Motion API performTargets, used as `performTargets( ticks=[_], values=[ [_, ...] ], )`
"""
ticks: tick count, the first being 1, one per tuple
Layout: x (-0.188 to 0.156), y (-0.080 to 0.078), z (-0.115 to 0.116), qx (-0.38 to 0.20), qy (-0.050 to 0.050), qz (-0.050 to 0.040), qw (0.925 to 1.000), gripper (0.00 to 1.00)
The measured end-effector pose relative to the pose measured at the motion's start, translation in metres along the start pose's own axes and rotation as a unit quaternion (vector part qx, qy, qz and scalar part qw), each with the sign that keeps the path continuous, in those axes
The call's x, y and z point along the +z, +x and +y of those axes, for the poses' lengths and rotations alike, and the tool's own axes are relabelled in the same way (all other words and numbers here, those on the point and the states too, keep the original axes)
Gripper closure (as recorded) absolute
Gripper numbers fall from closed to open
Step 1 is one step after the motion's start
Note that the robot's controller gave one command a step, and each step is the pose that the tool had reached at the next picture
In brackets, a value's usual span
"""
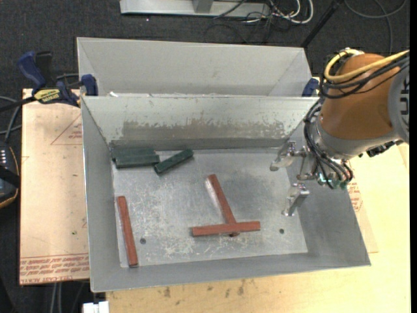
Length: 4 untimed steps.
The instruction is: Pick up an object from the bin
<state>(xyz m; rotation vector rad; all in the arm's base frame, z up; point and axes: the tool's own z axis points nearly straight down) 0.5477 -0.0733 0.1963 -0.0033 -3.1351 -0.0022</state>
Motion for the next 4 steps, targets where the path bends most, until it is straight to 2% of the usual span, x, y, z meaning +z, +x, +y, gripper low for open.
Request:
performTargets(
  ticks=[1, 2, 3, 4],
  values=[
    [-0.004, -0.002, 0.0, -0.001, 0.0, -0.0038, 1.0, 0.0],
    [0.035, 0.012, 0.014, 0.023, 0.001, -0.0077, 0.9997, 0.0],
    [0.115, 0.005, 0.005, 0.048, 0.0, -0.0073, 0.9988, 1.0],
    [0.116, 0.007, 0.005, 0.047, 0.0, -0.0031, 0.9989, 0.0]
  ],
)
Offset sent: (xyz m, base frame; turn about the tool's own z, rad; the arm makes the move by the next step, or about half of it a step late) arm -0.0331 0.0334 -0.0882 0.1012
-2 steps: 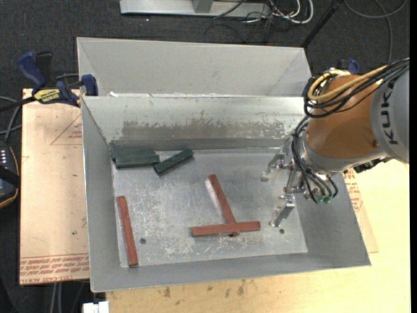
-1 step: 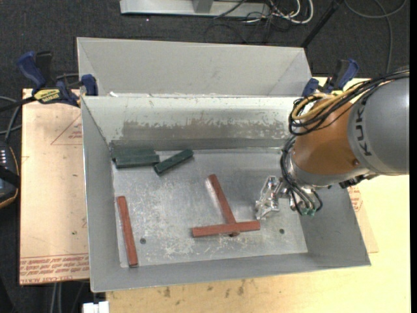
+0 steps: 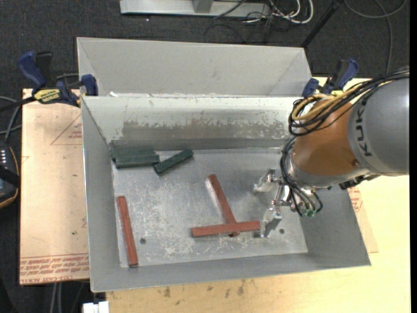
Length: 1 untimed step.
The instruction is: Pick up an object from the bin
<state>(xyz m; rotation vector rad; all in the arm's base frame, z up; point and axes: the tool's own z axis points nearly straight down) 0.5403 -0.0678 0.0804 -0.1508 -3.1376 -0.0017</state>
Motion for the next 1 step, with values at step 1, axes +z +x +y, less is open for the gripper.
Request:
performTargets(
  ticks=[1],
  values=[
    [-0.0001, -0.0005, 0.0, 0.0, 0.0, -0.0008, 1.0, 0.0]
  ],
)
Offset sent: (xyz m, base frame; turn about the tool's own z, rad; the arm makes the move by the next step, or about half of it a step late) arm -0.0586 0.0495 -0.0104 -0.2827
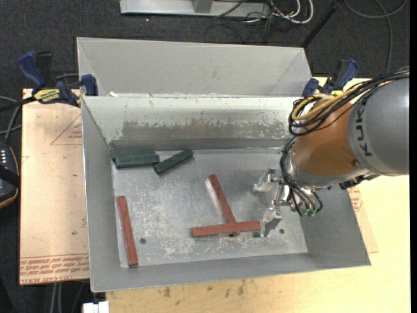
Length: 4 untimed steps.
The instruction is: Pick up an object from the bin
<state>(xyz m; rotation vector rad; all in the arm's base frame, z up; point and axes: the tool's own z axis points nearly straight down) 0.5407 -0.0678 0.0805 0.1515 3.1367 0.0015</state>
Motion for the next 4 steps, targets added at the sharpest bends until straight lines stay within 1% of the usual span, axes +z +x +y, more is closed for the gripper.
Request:
performTargets(
  ticks=[1, 2, 3, 4],
  values=[
    [0.004, 0.057, 0.044, -0.14, 0.001, -0.009, 0.9901, 1.0],
    [0.004, 0.057, 0.044, -0.141, 0.001, -0.009, 0.99, 1.0],
    [-0.033, 0.058, 0.041, -0.144, 0.0, 0.003, 0.9895, 1.0],
    [-0.048, 0.056, 0.04, -0.145, 0.0, 0.0016, 0.9895, 1.0]
  ],
)
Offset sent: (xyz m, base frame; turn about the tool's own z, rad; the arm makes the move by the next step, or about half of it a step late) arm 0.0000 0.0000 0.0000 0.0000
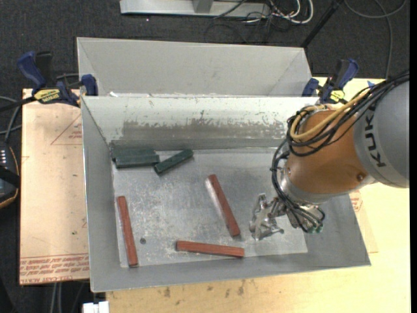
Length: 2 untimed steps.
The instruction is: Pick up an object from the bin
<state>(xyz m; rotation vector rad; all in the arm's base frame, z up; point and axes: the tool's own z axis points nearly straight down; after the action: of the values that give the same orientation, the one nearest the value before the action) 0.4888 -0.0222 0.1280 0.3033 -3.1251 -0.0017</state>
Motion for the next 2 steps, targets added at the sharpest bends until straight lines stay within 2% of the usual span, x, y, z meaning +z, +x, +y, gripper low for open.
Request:
performTargets(
  ticks=[1, 2],
  values=[
    [-0.003, -0.027, -0.018, -0.075, 0.001, -0.0041, 0.9972, 1.0],
    [-0.037, -0.016, -0.022, -0.12, -0.002, 0.0027, 0.9928, 1.0]
  ],
)
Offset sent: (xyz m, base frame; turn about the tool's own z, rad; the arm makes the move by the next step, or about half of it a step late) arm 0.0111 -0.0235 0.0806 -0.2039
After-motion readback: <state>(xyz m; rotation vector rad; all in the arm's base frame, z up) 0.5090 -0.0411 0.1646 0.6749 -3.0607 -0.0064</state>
